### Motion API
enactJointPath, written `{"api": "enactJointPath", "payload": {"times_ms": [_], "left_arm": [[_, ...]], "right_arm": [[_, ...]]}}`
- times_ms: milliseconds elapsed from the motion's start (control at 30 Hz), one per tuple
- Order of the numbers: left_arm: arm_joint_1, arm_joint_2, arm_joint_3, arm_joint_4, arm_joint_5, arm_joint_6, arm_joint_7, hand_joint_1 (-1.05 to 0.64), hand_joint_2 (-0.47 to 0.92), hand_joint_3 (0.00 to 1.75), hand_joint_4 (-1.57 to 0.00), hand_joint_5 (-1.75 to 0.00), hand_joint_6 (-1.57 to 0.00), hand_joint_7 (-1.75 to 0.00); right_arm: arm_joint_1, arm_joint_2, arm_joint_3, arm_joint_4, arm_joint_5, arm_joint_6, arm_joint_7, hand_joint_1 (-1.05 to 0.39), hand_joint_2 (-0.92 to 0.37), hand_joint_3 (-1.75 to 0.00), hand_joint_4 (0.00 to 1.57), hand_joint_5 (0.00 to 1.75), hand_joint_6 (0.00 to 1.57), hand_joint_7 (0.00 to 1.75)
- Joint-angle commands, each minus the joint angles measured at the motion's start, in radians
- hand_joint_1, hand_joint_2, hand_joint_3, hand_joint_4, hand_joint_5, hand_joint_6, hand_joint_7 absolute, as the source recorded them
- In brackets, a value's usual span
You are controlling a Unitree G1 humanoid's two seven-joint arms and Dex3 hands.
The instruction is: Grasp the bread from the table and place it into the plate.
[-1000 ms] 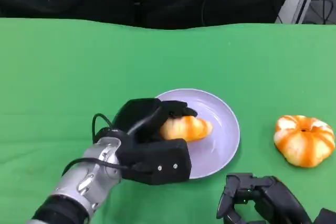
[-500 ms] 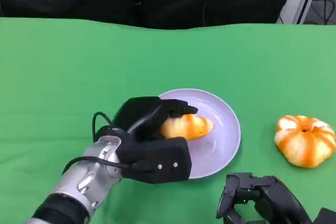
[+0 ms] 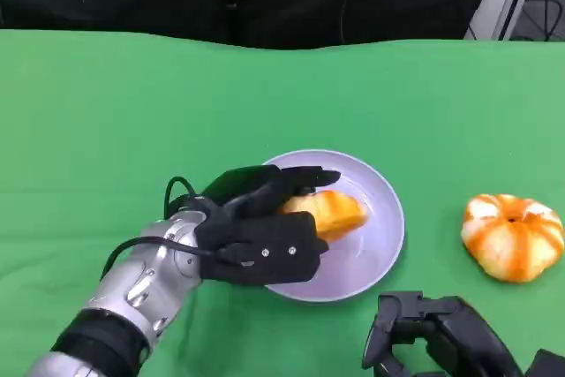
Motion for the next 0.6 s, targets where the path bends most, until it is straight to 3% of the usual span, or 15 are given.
{"api": "enactJointPath", "payload": {"times_ms": [33, 600], "left_arm": [[-0.006, 0.022, 0.002, -0.019, -0.008, 0.005, -0.018, -1.00, 0.92, 0.91, -0.24, -0.01, -0.27, 0.00], [-0.009, 0.026, 0.005, -0.018, -0.012, -0.002, -0.028, -0.99, 0.92, 0.91, -0.27, -0.01, -0.29, -0.01]], "right_arm": [[0.012, -0.010, 0.000, -0.023, 0.011, 0.020, -0.002, -0.15, -0.57, -1.05, 0.85, 1.54, 0.87, 1.19], [0.010, -0.011, 0.000, -0.026, 0.002, 0.017, -0.009, -0.15, -0.56, -1.07, 0.85, 1.52, 0.87, 1.20]]}}
